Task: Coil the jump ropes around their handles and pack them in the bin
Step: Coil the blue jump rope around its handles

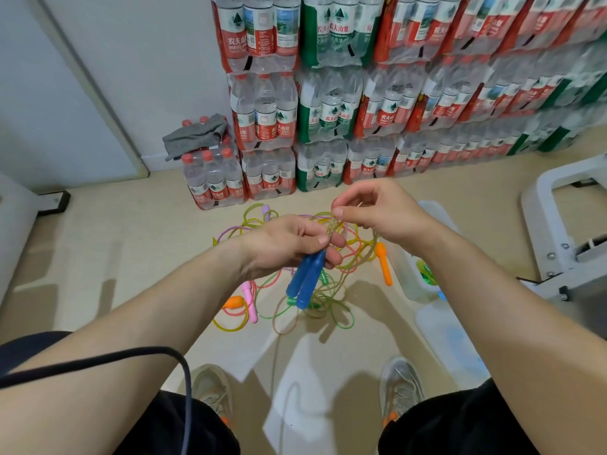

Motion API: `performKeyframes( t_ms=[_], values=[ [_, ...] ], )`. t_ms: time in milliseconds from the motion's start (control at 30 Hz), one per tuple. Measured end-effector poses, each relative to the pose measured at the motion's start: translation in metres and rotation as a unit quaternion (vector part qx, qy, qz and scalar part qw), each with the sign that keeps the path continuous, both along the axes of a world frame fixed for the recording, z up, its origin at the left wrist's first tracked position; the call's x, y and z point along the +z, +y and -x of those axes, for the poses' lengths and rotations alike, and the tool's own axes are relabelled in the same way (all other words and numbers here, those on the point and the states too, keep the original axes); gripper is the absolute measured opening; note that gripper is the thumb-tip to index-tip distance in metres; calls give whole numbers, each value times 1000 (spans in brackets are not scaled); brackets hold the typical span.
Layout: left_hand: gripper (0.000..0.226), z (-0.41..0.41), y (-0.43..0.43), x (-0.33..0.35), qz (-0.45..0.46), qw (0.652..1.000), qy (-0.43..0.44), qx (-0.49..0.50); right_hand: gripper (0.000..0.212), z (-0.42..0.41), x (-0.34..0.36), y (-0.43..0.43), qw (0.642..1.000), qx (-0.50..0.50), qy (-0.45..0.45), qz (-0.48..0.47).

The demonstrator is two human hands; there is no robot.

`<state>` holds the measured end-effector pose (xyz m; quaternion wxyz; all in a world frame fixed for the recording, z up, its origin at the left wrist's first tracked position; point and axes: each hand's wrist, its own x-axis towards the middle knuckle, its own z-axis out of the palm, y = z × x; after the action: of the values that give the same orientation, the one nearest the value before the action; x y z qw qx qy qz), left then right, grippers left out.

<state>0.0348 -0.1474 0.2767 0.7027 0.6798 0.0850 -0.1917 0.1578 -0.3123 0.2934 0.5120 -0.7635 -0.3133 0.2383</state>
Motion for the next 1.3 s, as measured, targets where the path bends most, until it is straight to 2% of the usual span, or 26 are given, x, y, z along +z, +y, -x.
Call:
performKeyframes(
  t_ms=[300,367,467,567,667,767,867,1033,1133,1300],
  values=[
    [23,-2,1,5,12,999,-40,28,8,-2,-9,-3,999,-23,29,6],
    [24,-4,3,9,26,994,-65,79,19,0,-12,-3,997,-47,56,5],
    [25,-7,5,7,47,974,-79,208,31,16,-21,6,993,-61,98,26],
    [24,-9,8,2,44,946,-74,313,24,39,-29,17,987,-62,145,33],
    [22,-8,10,-1,27,936,-69,345,13,55,-29,25,990,-54,130,34],
    [21,-7,6,-4,-5,927,-83,367,12,65,-25,32,989,-65,131,10],
    [19,-9,6,-7,-45,915,-96,389,15,72,-23,35,981,-81,177,-17],
    [20,-9,-1,-13,-51,891,-103,438,12,81,-22,38,955,-69,278,-73],
    [21,-11,-9,-15,-39,882,-98,459,12,84,-30,40,969,-55,236,-49],
    [29,-15,-11,-18,20,878,-52,475,8,84,-41,38,997,-53,48,16]
  ],
)
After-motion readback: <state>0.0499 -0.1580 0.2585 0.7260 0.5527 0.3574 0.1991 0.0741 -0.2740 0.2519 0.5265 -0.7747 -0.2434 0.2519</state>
